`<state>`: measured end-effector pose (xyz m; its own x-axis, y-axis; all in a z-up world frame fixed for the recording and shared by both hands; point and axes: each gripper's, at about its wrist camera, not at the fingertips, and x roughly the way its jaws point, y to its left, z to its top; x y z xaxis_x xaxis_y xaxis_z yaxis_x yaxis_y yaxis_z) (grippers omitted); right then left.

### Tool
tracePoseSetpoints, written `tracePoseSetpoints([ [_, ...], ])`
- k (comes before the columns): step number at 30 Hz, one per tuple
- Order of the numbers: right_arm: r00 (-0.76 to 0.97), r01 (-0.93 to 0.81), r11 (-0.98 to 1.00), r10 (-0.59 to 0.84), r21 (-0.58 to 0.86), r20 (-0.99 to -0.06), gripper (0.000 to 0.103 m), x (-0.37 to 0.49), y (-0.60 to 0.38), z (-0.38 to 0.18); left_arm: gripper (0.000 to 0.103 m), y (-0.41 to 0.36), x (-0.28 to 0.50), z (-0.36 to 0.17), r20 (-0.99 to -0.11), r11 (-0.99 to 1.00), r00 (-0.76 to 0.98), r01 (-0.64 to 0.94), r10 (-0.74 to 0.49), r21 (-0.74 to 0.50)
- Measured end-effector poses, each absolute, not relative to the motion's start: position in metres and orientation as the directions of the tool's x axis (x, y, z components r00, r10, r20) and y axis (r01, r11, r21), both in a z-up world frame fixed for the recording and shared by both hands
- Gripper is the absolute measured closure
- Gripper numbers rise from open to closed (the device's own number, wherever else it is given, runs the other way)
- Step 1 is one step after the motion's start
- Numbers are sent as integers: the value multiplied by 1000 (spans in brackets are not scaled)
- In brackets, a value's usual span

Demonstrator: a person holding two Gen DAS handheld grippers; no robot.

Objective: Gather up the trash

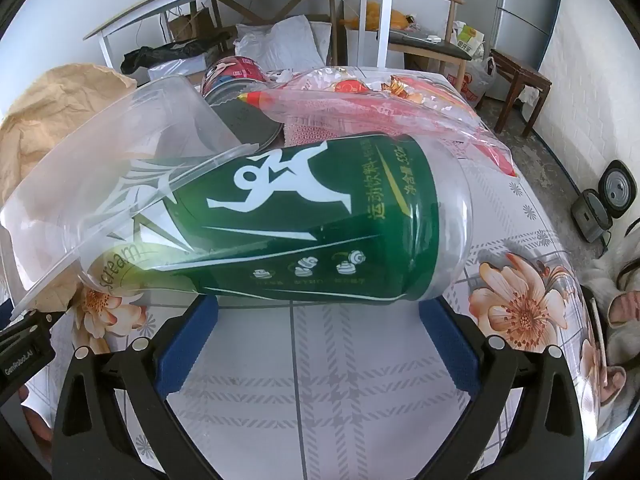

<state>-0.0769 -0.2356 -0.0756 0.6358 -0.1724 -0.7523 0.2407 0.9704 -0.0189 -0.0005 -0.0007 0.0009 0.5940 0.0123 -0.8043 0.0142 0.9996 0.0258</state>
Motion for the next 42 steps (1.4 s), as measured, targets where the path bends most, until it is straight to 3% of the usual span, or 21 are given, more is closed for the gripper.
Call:
tracePoseSetpoints([
  [42, 625, 241, 970, -172, -21, -761, 6, -76, -236, -76, 7, 0, 0, 1, -812, 1000, 584, 15, 2, 13],
])
